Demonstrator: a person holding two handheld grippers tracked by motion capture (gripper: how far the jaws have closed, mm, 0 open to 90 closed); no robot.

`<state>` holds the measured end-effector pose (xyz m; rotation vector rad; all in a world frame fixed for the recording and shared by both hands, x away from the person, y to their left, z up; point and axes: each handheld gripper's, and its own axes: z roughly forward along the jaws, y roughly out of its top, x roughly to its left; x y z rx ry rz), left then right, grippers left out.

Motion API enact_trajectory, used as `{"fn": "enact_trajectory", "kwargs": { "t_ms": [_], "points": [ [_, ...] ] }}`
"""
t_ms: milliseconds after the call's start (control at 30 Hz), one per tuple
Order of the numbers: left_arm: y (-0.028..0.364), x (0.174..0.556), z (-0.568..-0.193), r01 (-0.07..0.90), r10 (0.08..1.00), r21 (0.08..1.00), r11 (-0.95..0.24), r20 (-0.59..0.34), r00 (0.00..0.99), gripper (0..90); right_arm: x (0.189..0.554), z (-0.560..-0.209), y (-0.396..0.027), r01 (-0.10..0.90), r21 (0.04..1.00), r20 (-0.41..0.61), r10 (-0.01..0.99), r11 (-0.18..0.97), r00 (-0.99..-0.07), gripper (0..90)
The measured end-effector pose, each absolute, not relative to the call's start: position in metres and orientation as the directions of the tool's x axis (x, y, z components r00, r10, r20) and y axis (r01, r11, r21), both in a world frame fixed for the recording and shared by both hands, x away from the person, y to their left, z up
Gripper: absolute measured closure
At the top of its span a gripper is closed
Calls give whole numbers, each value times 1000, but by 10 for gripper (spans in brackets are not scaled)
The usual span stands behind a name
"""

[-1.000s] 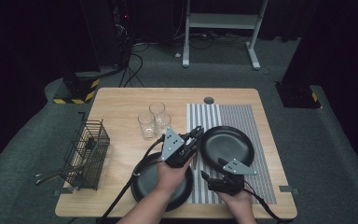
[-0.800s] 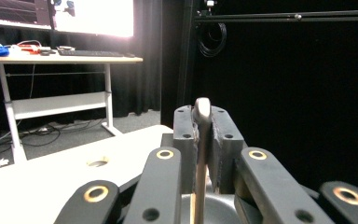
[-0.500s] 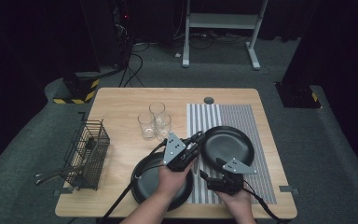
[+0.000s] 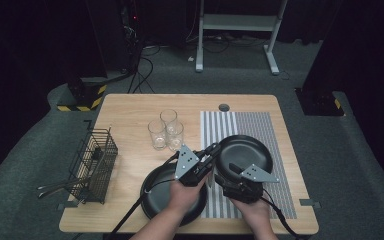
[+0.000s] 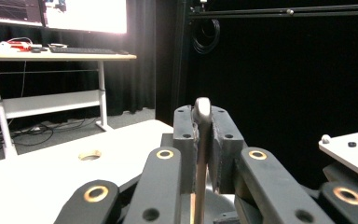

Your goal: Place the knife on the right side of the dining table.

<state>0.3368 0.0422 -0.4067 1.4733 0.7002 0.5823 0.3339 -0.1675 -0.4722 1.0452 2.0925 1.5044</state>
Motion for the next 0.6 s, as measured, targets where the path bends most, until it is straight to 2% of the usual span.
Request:
{"fn": "enact_trajectory", "kwargs": {
  "t_ms": [600],
  "points": [
    [44,334,-406,66,724,998,14,-55,687,827,339,-458,-144,323,931,118,699,169,-705,484]
  ]
}}
